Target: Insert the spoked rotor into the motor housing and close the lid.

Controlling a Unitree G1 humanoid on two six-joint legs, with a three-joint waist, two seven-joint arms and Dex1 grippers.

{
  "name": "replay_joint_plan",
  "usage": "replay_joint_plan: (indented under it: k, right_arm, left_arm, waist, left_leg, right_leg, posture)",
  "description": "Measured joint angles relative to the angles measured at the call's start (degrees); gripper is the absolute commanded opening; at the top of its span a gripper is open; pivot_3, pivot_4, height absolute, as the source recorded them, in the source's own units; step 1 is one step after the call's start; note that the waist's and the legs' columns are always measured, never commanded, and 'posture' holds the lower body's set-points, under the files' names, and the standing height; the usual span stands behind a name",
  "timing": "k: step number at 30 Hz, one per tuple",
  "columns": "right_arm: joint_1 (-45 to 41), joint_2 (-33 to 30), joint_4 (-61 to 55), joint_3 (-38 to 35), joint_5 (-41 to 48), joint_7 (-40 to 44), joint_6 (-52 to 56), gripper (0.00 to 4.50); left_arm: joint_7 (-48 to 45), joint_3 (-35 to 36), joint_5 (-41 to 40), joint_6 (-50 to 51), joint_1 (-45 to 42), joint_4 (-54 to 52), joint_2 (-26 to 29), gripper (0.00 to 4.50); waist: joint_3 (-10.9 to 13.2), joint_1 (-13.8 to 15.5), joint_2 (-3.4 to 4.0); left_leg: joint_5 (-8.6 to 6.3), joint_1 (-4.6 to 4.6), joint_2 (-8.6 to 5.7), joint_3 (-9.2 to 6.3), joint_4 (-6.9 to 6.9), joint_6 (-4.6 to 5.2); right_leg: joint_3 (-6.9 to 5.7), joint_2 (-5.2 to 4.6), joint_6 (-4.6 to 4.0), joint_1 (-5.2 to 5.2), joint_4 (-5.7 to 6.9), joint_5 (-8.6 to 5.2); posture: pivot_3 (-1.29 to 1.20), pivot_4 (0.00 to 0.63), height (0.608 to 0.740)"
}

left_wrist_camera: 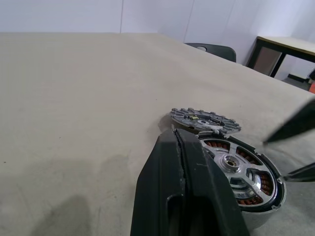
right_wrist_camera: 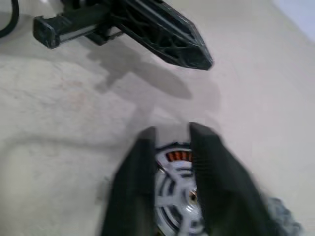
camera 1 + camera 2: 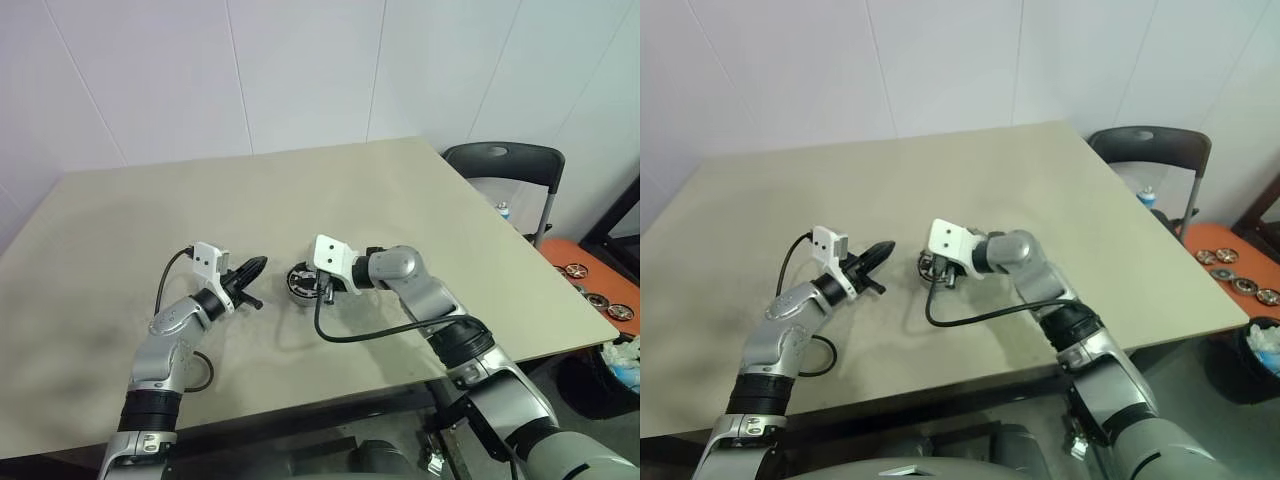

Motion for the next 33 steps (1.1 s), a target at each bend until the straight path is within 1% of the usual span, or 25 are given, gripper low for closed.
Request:
replay_joint_plan:
  k: [3, 5, 12, 16, 19, 21, 22, 27, 31, 32, 33]
  right_arm:
    - [0.0, -3.3, 0.7, 1.5, -1.8, 1.4, -0.2, 1.86]
    - [0.4, -4.4, 1.5, 2.7, -3.0, 2.0, -0.2, 1.86]
    - [0.7, -4.2, 3.6, 3.7, -5.2, 0.3, -4.1, 1.86]
    - [0.5, -4.1, 5.1, 4.3, -6.8, -0.9, -6.8, 1.86]
    - [0.8, -4.6, 5.1, 4.8, -7.0, 0.8, -6.1, 1.86]
    - [2.1, -5.0, 5.2, 5.2, -7.3, 1.6, -5.8, 1.86]
    - [2.2, -5.0, 5.2, 5.3, -7.3, 1.6, -5.7, 1.86]
    - [2.1, -4.2, 5.1, 4.5, -6.6, 1.8, -4.9, 1.86]
    - [2.0, -4.2, 5.3, 4.6, -7.0, 1.2, -5.1, 1.86]
    - [2.0, -4.1, 5.4, 4.6, -7.0, 0.9, -5.1, 1.47]
    - [2.0, -4.1, 5.4, 4.5, -7.1, 0.6, -5.2, 1.24]
  left_arm:
    - [0.0, 0.0, 0.0, 0.0, 0.0, 0.1, 0.0, 0.0]
    - [0.0, 0.0, 0.0, -0.1, 0.0, 0.1, 0.0, 0.0]
    - [0.0, -0.3, 0.0, -0.2, 0.0, 0.2, -0.2, 0.0]
    - [0.1, -0.3, 0.0, -0.2, 0.0, 0.2, -0.2, 0.0]
    - [0.1, -0.3, 0.0, -0.2, 0.0, 0.1, -0.2, 0.0]
    - [0.1, -0.3, 0.0, -0.2, 0.0, 0.1, -0.2, 0.0]
    - [0.1, -0.3, 0.0, -0.2, 0.0, 0.1, -0.2, 0.0]
    - [0.1, -0.4, 0.0, -0.2, 0.0, 0.1, -0.5, 0.0]
    - [0.1, -0.4, 0.0, -0.2, 0.0, 0.1, -0.7, 0.0]
    - [0.1, -0.4, 0.0, -0.2, 0.0, 0.1, -0.7, 0.0]
    - [0.1, -0.4, 0.0, -0.2, 0.0, 0.1, -0.8, 0.0]
  waist:
    - [0.0, 0.0, 0.0]
    - [0.0, -0.1, 0.0]
    - [0.0, -0.5, -0.01]
    - [0.0, -0.4, 0.0]
    - [0.0, -0.3, 0.0]
    - [0.1, -0.3, -0.03]
    - [0.1, -0.3, -0.02]
    - [0.1, -0.3, -0.04]
    - [0.1, -0.2, -0.04]
    - [0.1, -0.2, -0.04]
    - [0.1, -0.2, -0.04]
  left_leg:
    - [0.0, -0.01, 0.0, 0.0, 0.0, 0.01]
    - [0.0, -0.01, 0.01, 0.0, -0.01, 0.0]
    - [0.02, 0.16, 0.04, 0.02, 0.03, -0.03]
    - [0.05, 0.58, 0.14, -0.01, 0.07, -0.08]
    - [0.04, 0.84, 0.15, -0.03, 0.05, -0.08]
    - [0.03, 0.74, 0.13, -0.05, 0.05, -0.06]
    - [0.03, 0.68, 0.12, -0.04, 0.03, -0.05]
    - [0.02, 0.41, 0.13, -0.05, 0.0, -0.05]
    - [0.02, 0.36, 0.12, -0.05, 0.01, -0.04]
    - [0.02, 0.35, 0.12, -0.06, 0.01, -0.03]
    - [0.02, 0.33, 0.12, -0.06, 0.01, -0.03]
  right_leg:
    - [0.0, 0.0, 0.0, -0.01, -0.01, 0.0]
    - [0.0, 0.0, 0.0, -0.02, -0.01, 0.0]
    - [0.01, 0.03, 0.0, 0.15, 0.04, 0.0]
    - [-0.03, 0.12, 0.08, 0.66, 0.02, -0.07]
    - [-0.06, 0.11, 0.21, 0.97, -0.06, -0.16]
    - [-0.08, 0.1, 0.2, 0.88, -0.1, -0.14]
    - [-0.08, 0.09, 0.03, 0.79, -0.1, -0.03]
    - [-0.07, 0.1, 0.01, 0.5, -0.13, -0.02]
    - [-0.07, 0.08, 0.01, 0.48, -0.15, -0.02]
    - [-0.07, 0.08, 0.01, 0.47, -0.16, -0.02]
    - [-0.07, 0.08, 0.01, 0.45, -0.15, -0.02]
  posture:
    - [0.0, 0.0, 0.74]
    - [0.0, 0.0, 0.74]
    - [0.0, 0.0, 0.74]
    - [0.0, 0.0, 0.74]
    - [0.0, 0.0, 0.74]
    - [0.0, 0.0, 0.74]
    - [0.0, 0.0, 0.74]
    - [0.0, 0.0, 0.74]
    - [0.0, 0.0, 0.74]
    - [0.0, 0.0, 0.74]
    - [0.0, 0.0, 0.74]
